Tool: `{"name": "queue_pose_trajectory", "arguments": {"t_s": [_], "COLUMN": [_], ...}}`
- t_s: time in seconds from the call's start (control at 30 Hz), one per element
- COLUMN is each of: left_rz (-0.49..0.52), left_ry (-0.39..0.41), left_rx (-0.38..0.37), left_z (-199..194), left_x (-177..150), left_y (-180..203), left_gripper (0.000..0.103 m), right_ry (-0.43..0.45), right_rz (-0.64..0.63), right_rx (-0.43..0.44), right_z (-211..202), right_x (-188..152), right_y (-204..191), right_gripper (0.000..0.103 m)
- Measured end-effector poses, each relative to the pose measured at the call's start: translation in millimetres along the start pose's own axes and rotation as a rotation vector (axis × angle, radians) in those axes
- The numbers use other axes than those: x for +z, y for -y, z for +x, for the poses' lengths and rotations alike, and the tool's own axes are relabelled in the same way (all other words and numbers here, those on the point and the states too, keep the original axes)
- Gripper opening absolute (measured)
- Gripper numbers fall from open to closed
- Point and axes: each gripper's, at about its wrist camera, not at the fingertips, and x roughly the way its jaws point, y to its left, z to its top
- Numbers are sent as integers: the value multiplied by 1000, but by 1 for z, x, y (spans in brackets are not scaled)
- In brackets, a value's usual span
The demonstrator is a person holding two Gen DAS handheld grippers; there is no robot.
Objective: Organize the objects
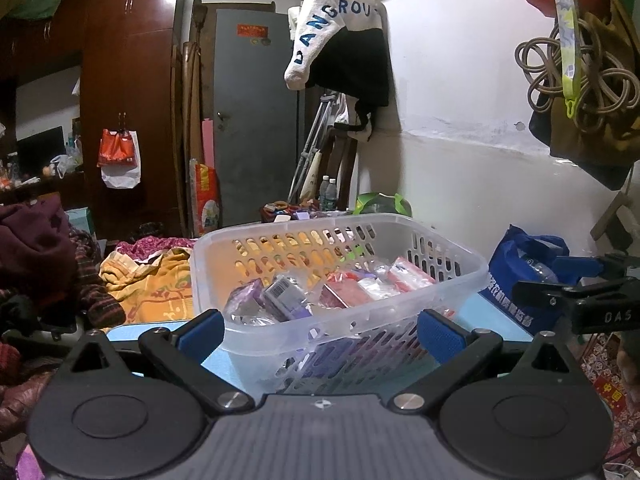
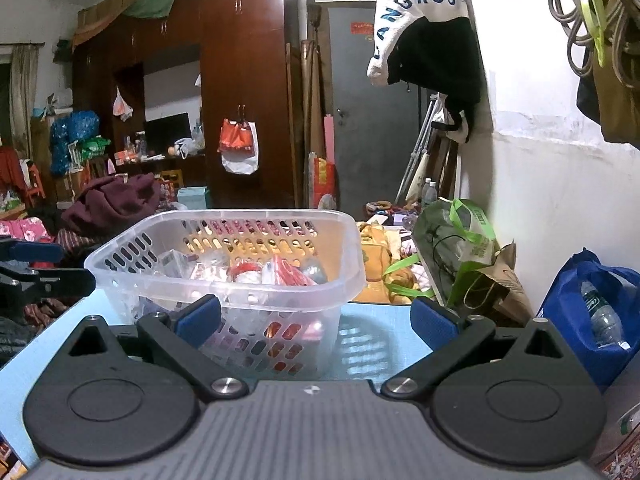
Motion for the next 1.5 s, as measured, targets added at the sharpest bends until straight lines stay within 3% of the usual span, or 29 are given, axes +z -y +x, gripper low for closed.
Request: {"name": "queue_pose_trajectory", "arguments": {"t_s": [1.5], "left_rz": [-10], "left_ry": [-26], "left_rx": [6], "left_z": [8], "left_x": [-4], "left_y": [2], "left_gripper": [103], "right_ry": [-1], "right_rz": [-20], "right_rx": [-16], "right_z": [0], "right_x": [-2], "right_y": [2], "right_gripper": [103]}}
